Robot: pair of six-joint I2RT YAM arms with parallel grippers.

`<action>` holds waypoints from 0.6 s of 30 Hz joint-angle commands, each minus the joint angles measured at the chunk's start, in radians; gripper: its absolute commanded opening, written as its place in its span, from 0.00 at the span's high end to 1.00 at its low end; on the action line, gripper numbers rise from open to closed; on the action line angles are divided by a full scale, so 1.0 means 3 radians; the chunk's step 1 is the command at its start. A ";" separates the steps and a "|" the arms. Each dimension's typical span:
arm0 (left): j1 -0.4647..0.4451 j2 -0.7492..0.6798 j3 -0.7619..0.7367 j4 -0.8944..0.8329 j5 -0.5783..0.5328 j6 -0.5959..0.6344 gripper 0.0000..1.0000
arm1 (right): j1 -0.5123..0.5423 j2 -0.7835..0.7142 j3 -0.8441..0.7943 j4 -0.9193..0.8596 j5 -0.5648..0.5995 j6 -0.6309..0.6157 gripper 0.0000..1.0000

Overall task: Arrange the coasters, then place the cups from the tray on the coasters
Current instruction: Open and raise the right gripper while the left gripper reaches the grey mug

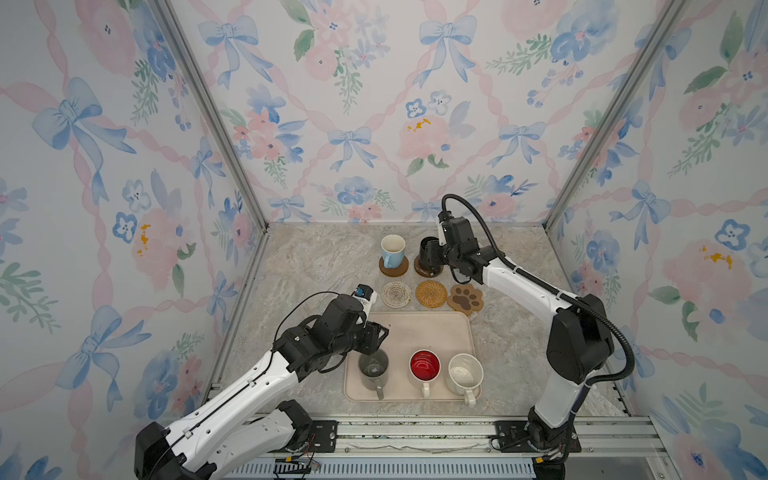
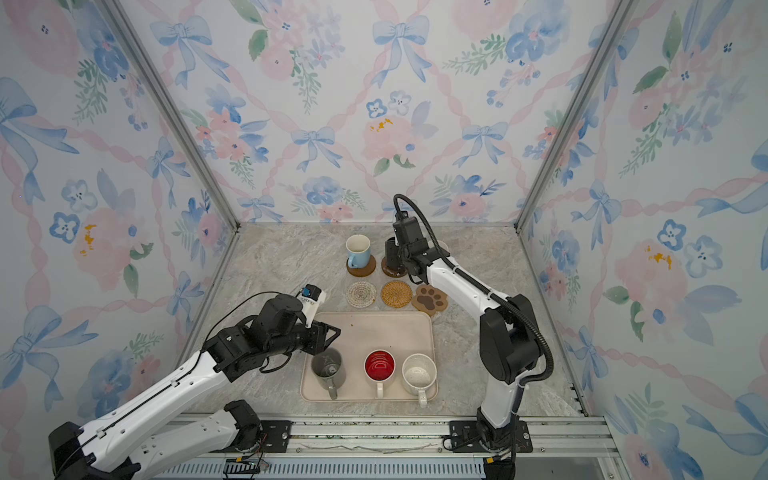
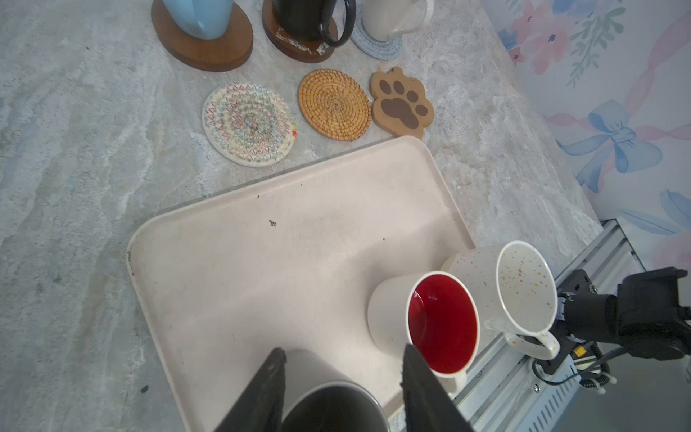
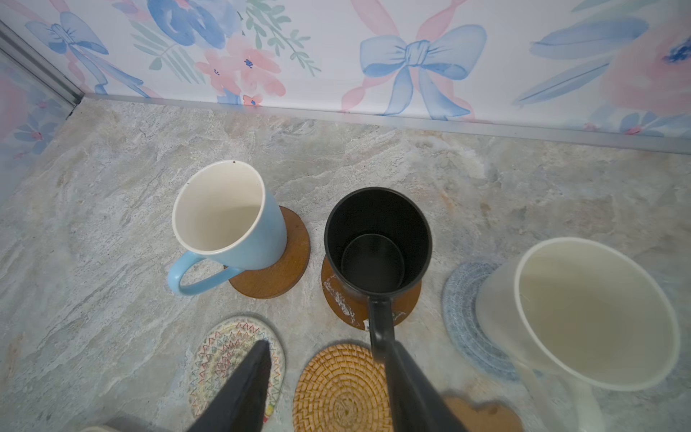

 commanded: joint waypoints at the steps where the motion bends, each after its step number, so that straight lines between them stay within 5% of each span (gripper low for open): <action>1: -0.0063 -0.0235 -0.0058 -0.0221 0.0038 -0.0236 0.53 | 0.0034 -0.0140 -0.0130 0.0085 -0.0035 0.0090 0.47; 18: -0.0585 -0.0450 -0.0041 -0.0871 0.0277 -0.0600 0.58 | 0.0055 -0.0240 -0.0277 0.0144 -0.0095 0.0137 0.47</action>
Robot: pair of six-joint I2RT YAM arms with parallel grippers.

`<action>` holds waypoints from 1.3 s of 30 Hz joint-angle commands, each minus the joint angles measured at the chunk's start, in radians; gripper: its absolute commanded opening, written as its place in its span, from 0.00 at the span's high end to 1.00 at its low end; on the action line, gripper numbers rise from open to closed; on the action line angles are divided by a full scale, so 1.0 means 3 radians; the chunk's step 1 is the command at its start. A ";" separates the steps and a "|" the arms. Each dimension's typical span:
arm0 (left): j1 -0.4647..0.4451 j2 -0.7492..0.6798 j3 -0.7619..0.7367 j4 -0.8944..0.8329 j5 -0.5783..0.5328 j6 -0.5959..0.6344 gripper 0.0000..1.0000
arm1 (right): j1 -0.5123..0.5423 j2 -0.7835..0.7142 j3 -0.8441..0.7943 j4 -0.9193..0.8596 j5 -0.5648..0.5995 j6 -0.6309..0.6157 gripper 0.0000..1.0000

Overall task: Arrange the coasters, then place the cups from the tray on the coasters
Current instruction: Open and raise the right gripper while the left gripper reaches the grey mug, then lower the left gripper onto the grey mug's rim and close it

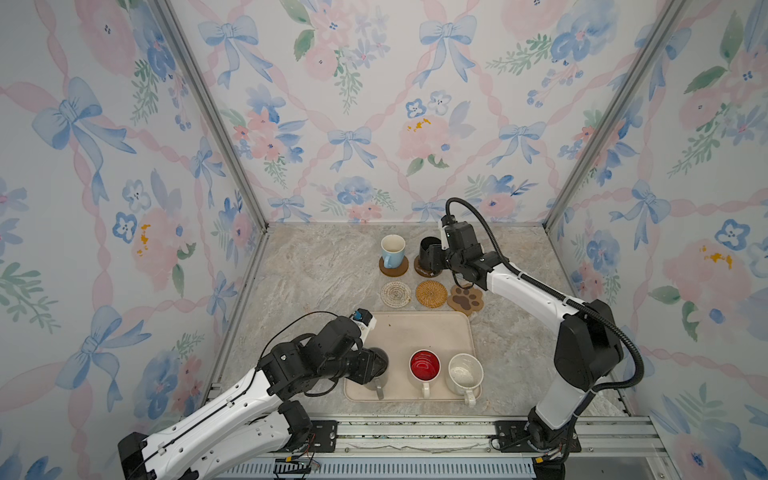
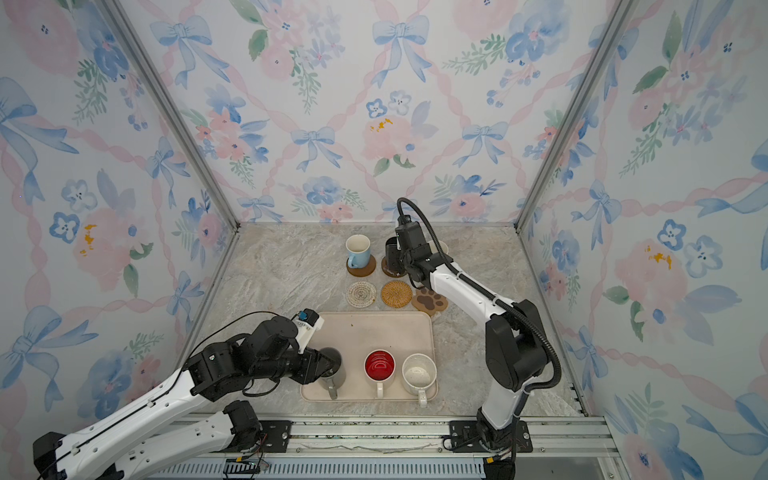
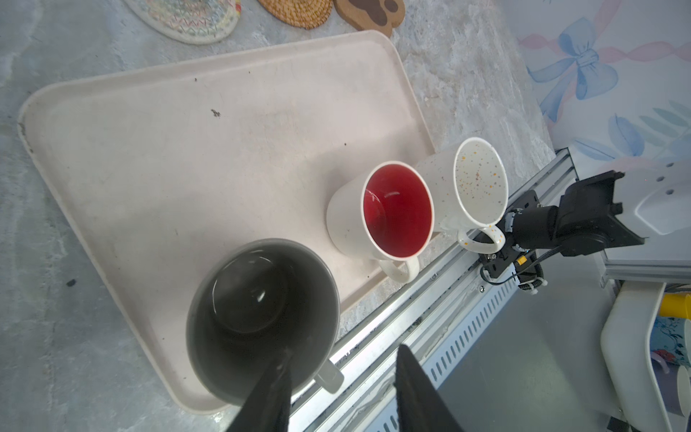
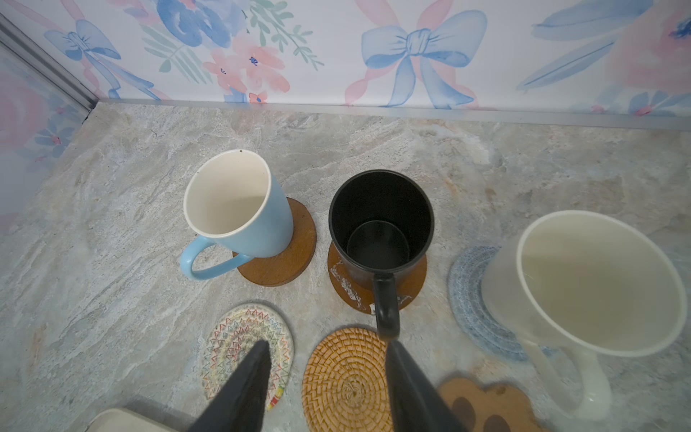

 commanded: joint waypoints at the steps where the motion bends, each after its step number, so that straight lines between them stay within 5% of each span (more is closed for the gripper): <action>1: -0.0056 -0.0083 0.0007 -0.0205 0.0091 -0.0160 0.58 | 0.0046 -0.0036 -0.0036 0.0046 -0.0045 0.0038 0.47; 21: -0.0482 0.0306 -0.0124 -0.0315 0.0214 -0.1089 0.60 | -0.0060 -0.0013 -0.0111 0.0025 -0.0169 0.0089 0.46; 39: -0.0496 0.0509 -0.0139 -0.0280 -0.0275 -0.1631 0.58 | -0.0132 -0.0029 -0.0147 -0.0013 -0.0369 0.0176 0.46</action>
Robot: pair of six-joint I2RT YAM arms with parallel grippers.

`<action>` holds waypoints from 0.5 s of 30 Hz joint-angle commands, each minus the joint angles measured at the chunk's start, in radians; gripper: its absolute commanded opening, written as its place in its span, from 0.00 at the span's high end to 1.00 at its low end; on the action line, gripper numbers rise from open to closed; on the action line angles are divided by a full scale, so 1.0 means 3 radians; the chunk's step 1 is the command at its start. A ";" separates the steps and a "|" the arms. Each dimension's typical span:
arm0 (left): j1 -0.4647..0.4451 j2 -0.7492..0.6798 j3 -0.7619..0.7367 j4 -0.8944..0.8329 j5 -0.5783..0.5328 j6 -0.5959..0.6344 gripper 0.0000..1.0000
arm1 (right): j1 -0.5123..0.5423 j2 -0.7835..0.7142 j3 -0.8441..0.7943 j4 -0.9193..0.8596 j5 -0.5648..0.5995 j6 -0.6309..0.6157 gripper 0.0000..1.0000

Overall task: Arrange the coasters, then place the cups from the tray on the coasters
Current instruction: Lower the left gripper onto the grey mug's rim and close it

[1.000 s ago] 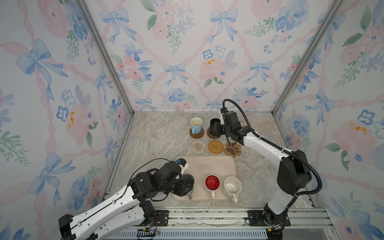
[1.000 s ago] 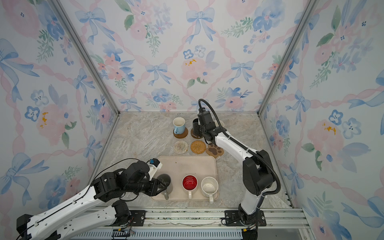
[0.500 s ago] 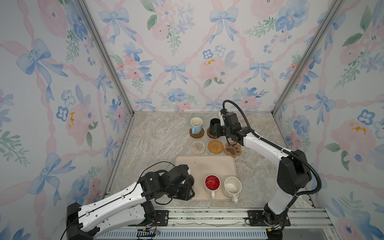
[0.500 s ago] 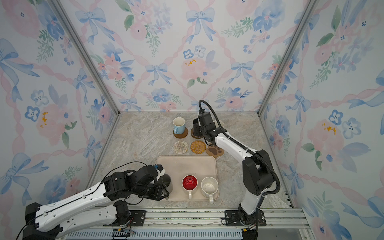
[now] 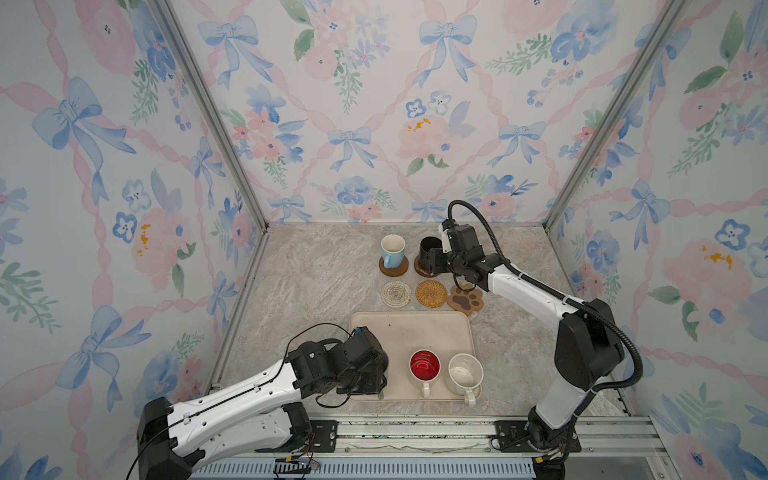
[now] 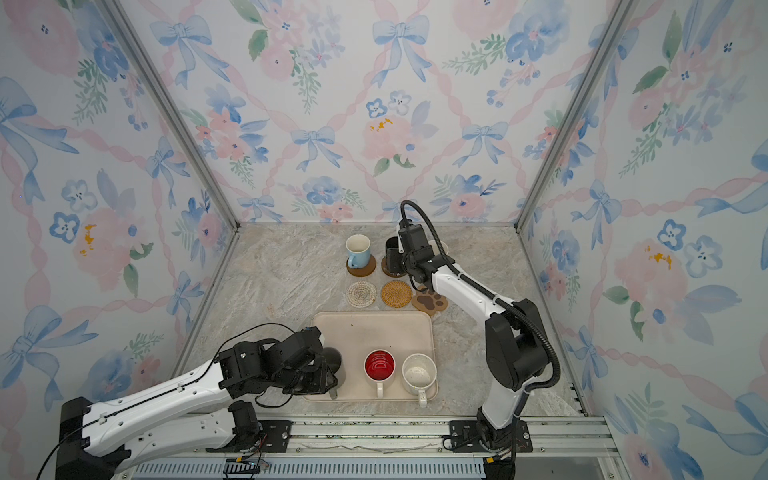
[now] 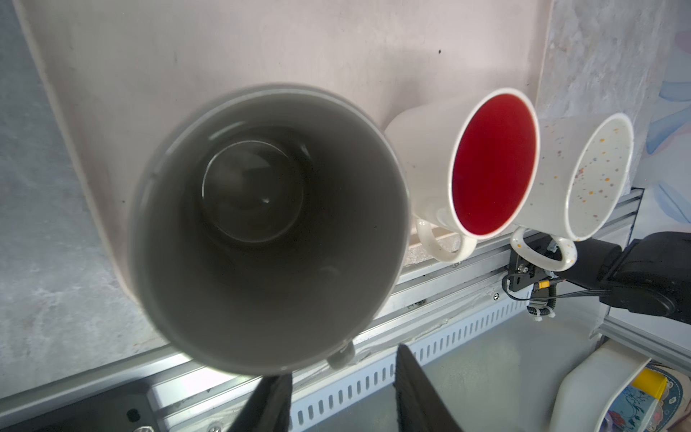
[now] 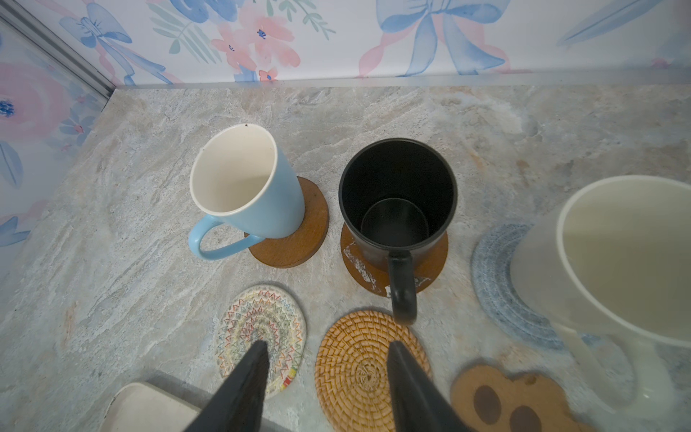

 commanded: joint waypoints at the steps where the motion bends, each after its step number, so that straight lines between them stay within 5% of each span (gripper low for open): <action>1: -0.0015 0.0040 -0.0047 -0.0050 -0.0120 -0.0102 0.58 | -0.0040 -0.0024 -0.0028 -0.0024 -0.0063 0.0066 0.46; 15: -0.0019 0.0224 -0.0230 0.0068 -0.0324 -0.0271 0.58 | -0.0112 0.0023 -0.0040 -0.0036 -0.0147 0.0107 0.46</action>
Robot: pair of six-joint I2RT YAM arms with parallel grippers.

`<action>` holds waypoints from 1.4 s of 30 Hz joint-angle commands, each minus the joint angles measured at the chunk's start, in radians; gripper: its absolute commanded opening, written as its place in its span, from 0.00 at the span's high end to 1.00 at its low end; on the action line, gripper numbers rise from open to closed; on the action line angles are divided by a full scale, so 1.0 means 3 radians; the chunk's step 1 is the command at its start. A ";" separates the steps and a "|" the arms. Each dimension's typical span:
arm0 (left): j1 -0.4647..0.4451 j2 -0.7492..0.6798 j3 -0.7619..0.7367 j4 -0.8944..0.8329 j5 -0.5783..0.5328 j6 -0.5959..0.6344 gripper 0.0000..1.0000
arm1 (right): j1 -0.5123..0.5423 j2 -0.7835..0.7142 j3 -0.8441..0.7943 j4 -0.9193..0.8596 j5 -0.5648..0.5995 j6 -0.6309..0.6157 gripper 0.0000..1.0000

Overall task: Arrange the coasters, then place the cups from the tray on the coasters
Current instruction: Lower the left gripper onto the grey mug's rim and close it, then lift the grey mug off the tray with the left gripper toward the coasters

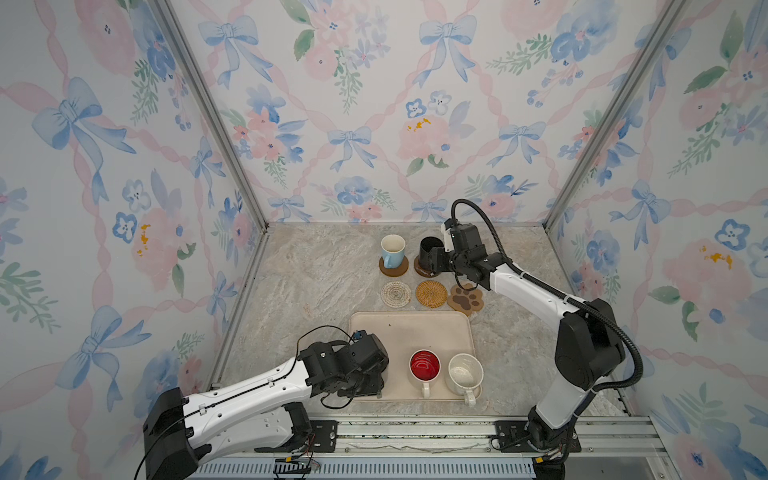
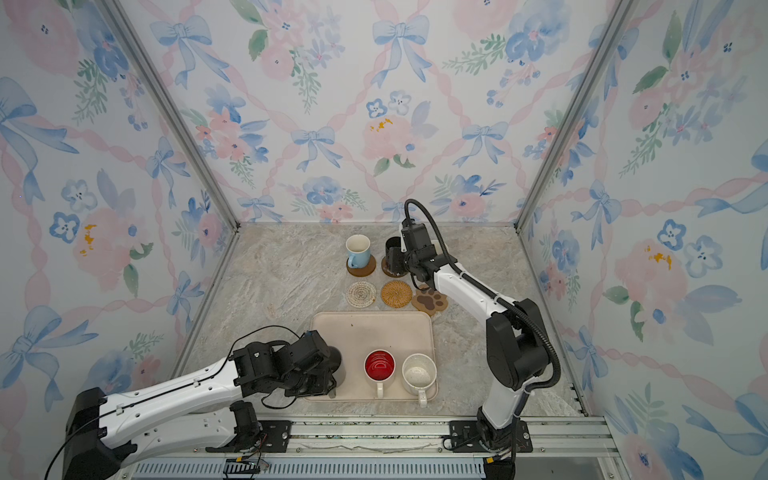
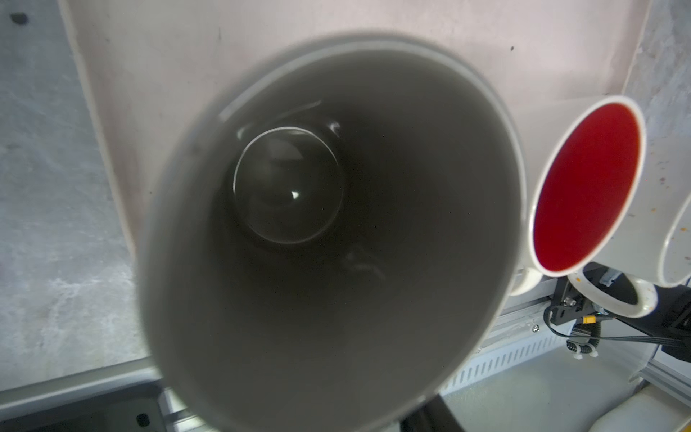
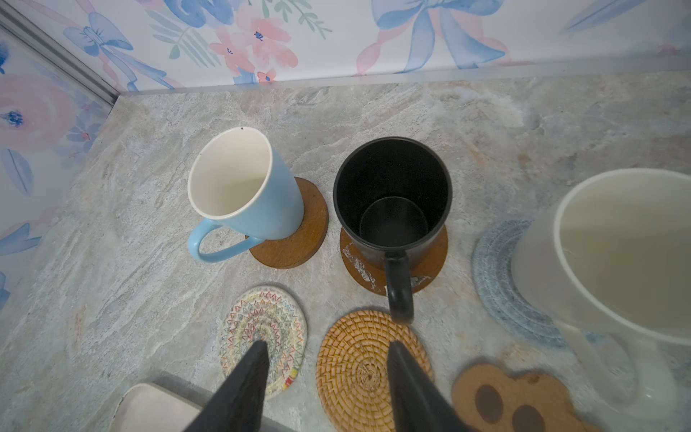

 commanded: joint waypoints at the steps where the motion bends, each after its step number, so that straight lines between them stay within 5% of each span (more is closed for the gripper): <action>1: -0.0010 0.0007 -0.0073 0.0005 -0.0184 -0.0098 0.58 | -0.0043 0.0027 -0.0039 -0.0036 -0.0062 0.0045 0.46; 13: 0.0017 -0.0112 -0.0049 0.0001 -0.0502 -0.0064 0.64 | -0.0070 0.0043 -0.0046 -0.0033 -0.0098 0.0062 0.46; 42: 0.0061 0.0461 0.0283 -0.0012 -0.0739 0.0239 0.70 | -0.0122 0.0157 0.0013 -0.0064 -0.0251 0.0073 0.46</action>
